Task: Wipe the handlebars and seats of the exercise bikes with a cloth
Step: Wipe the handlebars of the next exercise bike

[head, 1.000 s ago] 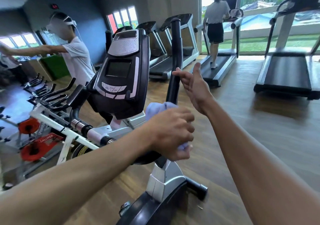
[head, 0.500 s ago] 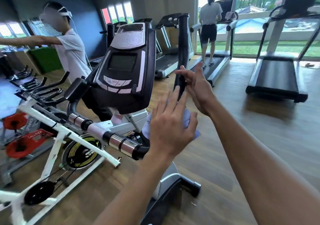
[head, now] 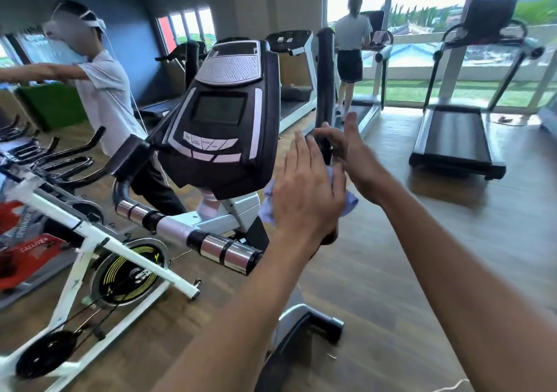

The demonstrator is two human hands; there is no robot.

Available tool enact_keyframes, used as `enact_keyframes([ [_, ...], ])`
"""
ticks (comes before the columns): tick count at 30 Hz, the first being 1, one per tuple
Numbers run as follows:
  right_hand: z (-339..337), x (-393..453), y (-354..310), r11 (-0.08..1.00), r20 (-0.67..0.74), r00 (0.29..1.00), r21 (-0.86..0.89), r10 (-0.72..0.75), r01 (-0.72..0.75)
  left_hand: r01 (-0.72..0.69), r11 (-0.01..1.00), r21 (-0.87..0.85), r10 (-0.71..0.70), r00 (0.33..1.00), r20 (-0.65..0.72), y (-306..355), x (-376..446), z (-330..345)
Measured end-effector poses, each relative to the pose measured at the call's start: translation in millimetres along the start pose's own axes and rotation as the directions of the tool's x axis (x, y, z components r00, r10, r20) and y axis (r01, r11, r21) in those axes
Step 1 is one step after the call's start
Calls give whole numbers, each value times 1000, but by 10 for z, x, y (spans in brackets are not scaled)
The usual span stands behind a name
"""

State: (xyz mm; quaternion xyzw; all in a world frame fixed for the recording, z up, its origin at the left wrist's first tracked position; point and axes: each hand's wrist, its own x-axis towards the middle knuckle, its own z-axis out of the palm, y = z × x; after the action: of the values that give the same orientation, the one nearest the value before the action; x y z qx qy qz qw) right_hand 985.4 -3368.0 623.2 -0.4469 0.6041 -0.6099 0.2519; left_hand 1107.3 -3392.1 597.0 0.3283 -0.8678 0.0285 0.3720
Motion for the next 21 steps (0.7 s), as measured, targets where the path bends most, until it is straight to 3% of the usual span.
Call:
enact_keyframes([
  [4, 11, -82, 12, 1000, -15, 1000, 22, -3, 4, 83, 996, -34, -84, 996, -24, -12, 73, 20],
  [8, 42, -227, 48, 999, -17, 999, -9, -36, 35, 15, 999, -49, -21, 993, -113, -50, -504, -80],
  [11, 39, -283, 77, 997, -19, 998, -55, -54, 53, 5, 1000, -30, -7, 997, -81, -129, -281, -32],
  [14, 36, -393, 4, 995, -14, 998, -73, -63, 62, 198, 976, -94, -191, 978, 78, -151, 250, -73],
  [16, 14, -489, -91, 987, -13, 999, -152, -52, 50, 204, 972, -120, -193, 976, 99, -174, 402, -81],
  [19, -4, -588, -228, 952, -48, 996, -300, -78, 60, 51, 961, -270, -80, 992, -99, -344, 212, -240],
  [21, 100, -570, -306, 891, -121, 972, -435, -201, 130, 24, 919, -393, -151, 943, -296, -594, -73, -424],
])
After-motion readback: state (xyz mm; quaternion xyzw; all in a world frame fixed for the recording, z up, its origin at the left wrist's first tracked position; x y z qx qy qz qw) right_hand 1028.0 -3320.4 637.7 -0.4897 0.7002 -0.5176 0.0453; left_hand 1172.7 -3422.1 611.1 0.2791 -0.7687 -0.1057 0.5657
